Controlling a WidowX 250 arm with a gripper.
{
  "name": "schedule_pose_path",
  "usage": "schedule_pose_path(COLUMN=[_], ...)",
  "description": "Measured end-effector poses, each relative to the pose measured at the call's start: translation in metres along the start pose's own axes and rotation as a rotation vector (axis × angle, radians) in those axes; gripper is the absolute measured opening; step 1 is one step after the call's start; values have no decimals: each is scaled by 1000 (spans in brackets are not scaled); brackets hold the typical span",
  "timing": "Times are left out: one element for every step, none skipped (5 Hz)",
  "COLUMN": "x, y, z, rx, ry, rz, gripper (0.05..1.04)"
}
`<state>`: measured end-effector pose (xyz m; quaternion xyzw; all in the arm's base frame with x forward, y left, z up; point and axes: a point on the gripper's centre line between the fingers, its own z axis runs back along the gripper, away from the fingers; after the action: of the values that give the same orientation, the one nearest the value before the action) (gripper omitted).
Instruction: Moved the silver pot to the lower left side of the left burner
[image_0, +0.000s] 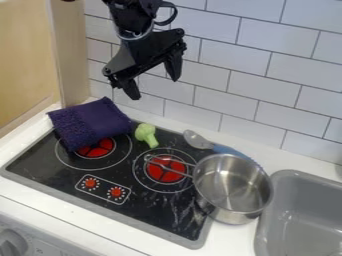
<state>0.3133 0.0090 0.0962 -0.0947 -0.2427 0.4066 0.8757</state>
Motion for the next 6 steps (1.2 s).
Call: schedule_pose_path(x=[-12, -21, -38, -55, -81, -98], y=[12, 6, -13, -21, -13, 8], z=[-7, -5, 11, 23, 25, 19], rx=[38, 35, -21, -55, -23, 29], ry=[35, 49, 41, 51, 100, 138], rz=[-2, -15, -42, -94, -135, -123], gripper=[998, 998, 998, 998, 998, 998])
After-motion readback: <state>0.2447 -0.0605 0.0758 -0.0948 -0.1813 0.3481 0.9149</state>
